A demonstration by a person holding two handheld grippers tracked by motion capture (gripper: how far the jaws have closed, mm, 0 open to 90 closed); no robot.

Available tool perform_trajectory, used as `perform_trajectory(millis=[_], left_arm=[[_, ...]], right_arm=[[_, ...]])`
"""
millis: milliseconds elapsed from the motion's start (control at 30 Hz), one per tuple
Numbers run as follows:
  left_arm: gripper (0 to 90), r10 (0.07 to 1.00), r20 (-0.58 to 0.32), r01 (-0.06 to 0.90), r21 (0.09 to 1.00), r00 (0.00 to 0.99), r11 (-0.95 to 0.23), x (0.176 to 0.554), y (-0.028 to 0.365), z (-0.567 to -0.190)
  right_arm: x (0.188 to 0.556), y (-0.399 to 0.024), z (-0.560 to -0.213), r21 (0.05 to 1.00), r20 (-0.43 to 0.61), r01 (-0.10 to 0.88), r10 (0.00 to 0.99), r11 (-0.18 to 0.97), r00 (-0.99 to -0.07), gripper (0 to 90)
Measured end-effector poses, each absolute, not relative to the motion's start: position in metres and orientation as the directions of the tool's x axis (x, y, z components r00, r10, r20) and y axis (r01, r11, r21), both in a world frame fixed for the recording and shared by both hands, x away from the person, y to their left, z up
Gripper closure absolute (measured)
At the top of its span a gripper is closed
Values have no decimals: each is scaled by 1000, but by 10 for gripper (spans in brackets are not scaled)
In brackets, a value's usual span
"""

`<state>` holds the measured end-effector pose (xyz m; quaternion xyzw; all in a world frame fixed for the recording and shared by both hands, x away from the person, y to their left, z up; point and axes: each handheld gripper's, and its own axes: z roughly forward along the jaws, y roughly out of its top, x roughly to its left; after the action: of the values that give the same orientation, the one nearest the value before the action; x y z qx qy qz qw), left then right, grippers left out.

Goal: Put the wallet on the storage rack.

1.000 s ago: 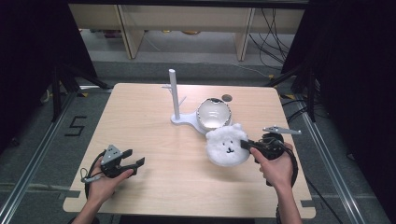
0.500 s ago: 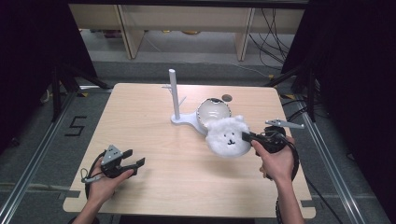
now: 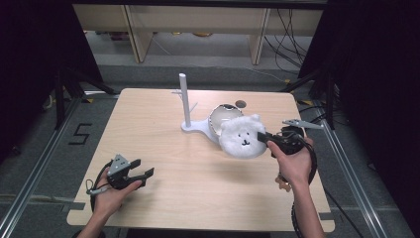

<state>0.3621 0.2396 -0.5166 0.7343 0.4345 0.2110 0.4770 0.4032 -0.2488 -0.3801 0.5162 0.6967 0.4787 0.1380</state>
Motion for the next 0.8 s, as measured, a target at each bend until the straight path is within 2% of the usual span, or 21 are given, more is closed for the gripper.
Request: perform_trajectory(millis=[100, 467, 667, 800], left_arm=[[325, 840, -104, 437, 884, 533, -168, 362, 240, -516], [325, 839, -111, 434, 887, 533, -159, 362, 240, -517], [325, 839, -105, 433, 886, 534, -165, 362, 241, -516], [325, 838, -109, 434, 886, 534, -162, 362, 241, -517]], right_arm=[[405, -247, -378, 800, 319, 600, 856, -13, -407, 805], [419, -245, -374, 821, 290, 570, 856, 8, -429, 805], [425, -237, -370, 813, 311, 583, 855, -14, -414, 805], [435, -233, -368, 823, 273, 567, 866, 15, -419, 805]])
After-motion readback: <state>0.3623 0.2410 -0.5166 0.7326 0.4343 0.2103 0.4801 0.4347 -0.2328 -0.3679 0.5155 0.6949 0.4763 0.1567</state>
